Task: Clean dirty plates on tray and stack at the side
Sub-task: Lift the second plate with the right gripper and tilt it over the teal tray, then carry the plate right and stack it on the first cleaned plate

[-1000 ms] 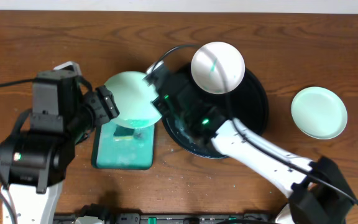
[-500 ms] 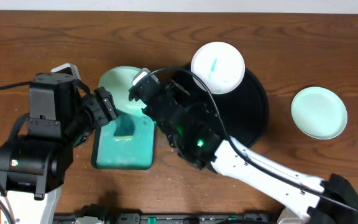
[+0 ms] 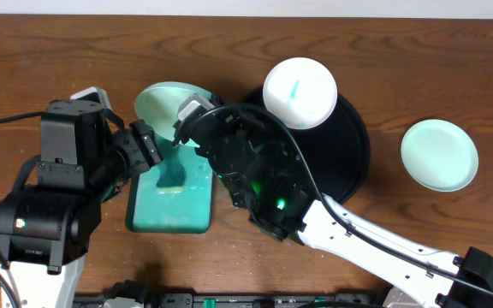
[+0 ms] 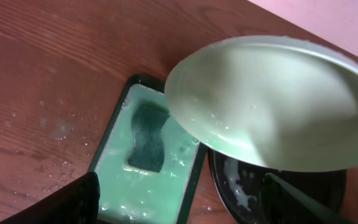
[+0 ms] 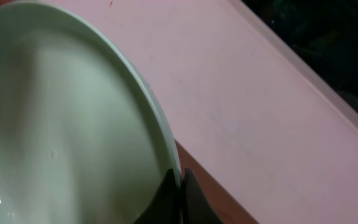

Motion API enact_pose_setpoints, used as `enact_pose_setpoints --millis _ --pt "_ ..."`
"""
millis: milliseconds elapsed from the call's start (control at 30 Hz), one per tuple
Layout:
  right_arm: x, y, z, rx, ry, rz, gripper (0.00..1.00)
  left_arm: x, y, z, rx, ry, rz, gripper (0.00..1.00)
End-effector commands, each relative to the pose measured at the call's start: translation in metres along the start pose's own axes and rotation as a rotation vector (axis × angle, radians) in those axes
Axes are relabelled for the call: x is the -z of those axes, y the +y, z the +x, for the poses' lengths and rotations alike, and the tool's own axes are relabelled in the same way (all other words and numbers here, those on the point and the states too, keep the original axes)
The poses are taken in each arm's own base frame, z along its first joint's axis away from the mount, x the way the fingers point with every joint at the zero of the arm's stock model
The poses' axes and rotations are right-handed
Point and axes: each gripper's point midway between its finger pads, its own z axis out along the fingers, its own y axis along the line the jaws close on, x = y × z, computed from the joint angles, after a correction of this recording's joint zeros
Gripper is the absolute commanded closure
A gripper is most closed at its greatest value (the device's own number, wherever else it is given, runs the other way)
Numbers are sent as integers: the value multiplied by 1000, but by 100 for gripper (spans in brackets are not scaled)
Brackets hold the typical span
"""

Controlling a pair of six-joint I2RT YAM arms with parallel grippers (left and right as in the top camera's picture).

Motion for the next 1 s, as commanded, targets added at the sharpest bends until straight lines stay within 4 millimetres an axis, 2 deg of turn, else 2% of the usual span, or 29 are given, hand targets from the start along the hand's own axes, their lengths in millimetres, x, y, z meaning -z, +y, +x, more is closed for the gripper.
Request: enact_pose_setpoints --millis 0,267,433,500,633,767,833,967 --pt "6 -12 -14 12 -37 37 99 3 -1 -4 3 -13 3 18" --pt "6 -16 -22 4 -67 52 99 3 -1 -4 4 -13 3 17" --pt "5 -16 -19 -54 -59 47 99 3 -1 -4 3 -13 3 17" --pt "-2 -12 -7 -151 -28 21 99 3 -1 -4 3 -13 3 17" --pt "-25 9 39 -425 112 -110 99 3 -1 -4 3 -13 3 17" --pt "-22 32 51 -588 183 -374 99 3 -1 -4 3 -13 3 17" --pt "-18 22 50 -657 190 -441 99 3 -1 -4 3 -13 3 17" --pt "-11 -43 71 -829 245 -400 99 3 -1 -4 3 -13 3 17"
